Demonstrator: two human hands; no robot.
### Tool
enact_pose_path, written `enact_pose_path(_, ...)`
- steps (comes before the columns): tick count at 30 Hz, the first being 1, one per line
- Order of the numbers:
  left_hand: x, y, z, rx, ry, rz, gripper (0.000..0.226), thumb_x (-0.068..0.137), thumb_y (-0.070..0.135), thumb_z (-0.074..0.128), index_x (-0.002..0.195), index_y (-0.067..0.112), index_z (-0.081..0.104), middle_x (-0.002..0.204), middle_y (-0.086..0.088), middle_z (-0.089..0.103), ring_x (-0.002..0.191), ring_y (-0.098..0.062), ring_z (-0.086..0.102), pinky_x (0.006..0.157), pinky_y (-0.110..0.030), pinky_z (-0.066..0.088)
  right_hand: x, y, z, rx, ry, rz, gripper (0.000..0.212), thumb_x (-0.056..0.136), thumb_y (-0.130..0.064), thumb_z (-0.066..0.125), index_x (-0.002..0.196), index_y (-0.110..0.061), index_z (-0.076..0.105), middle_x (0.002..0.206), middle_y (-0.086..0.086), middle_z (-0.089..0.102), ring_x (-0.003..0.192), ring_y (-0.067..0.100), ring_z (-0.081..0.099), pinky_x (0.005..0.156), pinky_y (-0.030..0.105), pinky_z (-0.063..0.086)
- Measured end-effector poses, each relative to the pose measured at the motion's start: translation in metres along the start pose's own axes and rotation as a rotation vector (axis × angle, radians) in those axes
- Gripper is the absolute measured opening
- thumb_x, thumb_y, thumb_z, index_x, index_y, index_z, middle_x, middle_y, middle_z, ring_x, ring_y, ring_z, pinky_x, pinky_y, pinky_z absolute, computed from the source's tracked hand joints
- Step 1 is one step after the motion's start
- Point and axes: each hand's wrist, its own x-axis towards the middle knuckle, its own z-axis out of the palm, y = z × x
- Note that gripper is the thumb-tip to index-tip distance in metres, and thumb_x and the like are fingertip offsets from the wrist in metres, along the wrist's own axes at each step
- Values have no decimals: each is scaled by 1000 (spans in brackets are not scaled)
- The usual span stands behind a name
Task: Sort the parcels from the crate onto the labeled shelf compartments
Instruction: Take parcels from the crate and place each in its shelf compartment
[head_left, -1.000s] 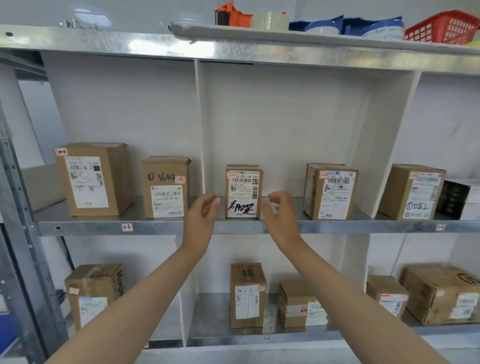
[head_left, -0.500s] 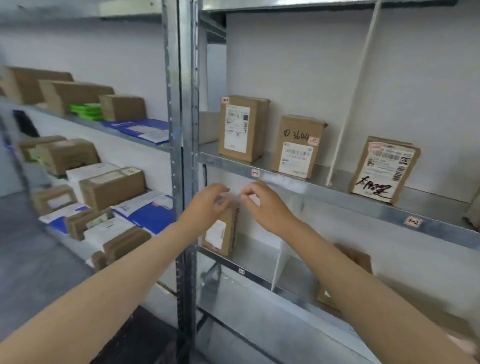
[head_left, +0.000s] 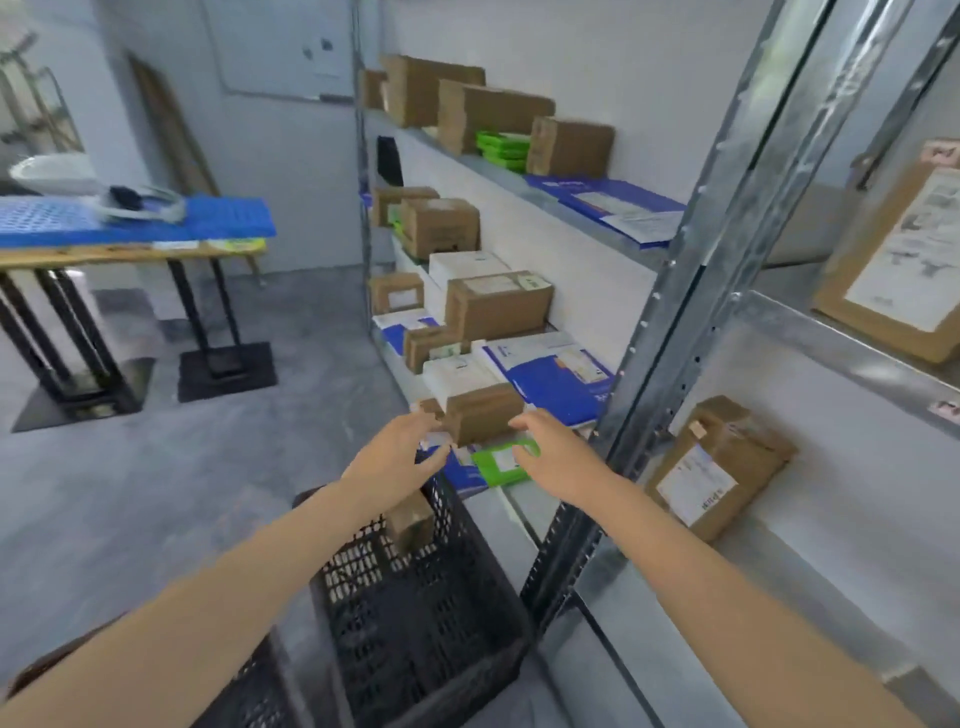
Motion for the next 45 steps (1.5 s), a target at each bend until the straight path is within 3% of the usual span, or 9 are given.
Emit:
enact_pose_path(3, 9, -42, 4, -12, 1, -82, 44, 100, 37, 52, 140, 19, 50, 147, 2, 48, 138, -17, 41, 112, -30, 32, 41, -5, 35, 2, -97, 8, 37, 102, -24, 50, 138, -15, 47, 139, 2, 45, 127, 20, 49, 103, 32, 40)
enact_pose_path(6, 17, -76, 14, -26, -34, -150, 35, 101, 31, 51, 132, 14, 54, 134, -3, 57, 125, -21, 51, 104, -32, 39, 71, -5, 66, 47, -175, 48, 39, 102, -22, 50, 141, -14, 46, 143, 1, 44, 131, 17, 45, 100, 25, 36)
enact_pose_path(12, 19, -131, 46, -81, -124, -277, 44, 102, 33, 49, 140, 12, 51, 147, -4, 48, 135, -19, 45, 112, -31, 37, 114, 4, 120, 89, -305, 134, 41, 103, -22, 50, 142, -12, 45, 145, 5, 45, 133, 20, 45, 109, 32, 36)
enact_pose_path(25, 79, -204, 118, -99, -173, -573, 39, 101, 30, 48, 126, 3, 59, 124, -13, 63, 115, -26, 58, 100, -35, 44, 211, 51, 203, 134, -502, 182, 44, 102, -22, 51, 144, -15, 43, 148, 4, 45, 134, 19, 46, 107, 32, 37)
enact_pose_path(33, 117, -253, 216, -131, -217, -776, 40, 101, 27, 47, 134, 6, 54, 124, -10, 62, 109, -24, 61, 93, -33, 49, 294, 104, 300, 221, -643, 217, 49, 102, -21, 51, 148, -15, 38, 147, 3, 47, 130, 20, 49, 96, 26, 39)
enact_pose_path(36, 120, -273, 261, -146, -297, -815, 45, 103, 28, 45, 144, 9, 45, 142, -7, 51, 125, -22, 54, 105, -33, 43, 320, 135, 342, 228, -638, 244, 44, 100, -19, 51, 143, -16, 44, 140, 5, 52, 111, 19, 55, 82, 25, 41)
enact_pose_path(39, 126, -296, 297, -147, -334, -854, 48, 103, 27, 44, 146, 8, 40, 145, -8, 47, 125, -24, 52, 104, -33, 43, 335, 160, 383, 185, -651, 268, 45, 100, -20, 50, 144, -13, 42, 138, 8, 48, 99, 18, 54, 69, 23, 42)
enact_pose_path(42, 137, -320, 329, -155, -306, -926, 52, 102, 24, 48, 149, 8, 35, 149, -9, 43, 130, -25, 48, 104, -34, 42, 342, 172, 421, 162, -673, 253, 55, 100, -22, 49, 151, -13, 31, 147, 10, 37, 119, 27, 52, 95, 34, 48)
enact_pose_path(45, 150, -335, 356, -174, -261, -984, 56, 99, 20, 53, 150, 8, 34, 150, -11, 43, 131, -27, 48, 102, -34, 42, 341, 175, 456, 156, -659, 264, 67, 99, -21, 52, 156, -12, 17, 157, 13, 22, 137, 32, 38, 113, 44, 37)
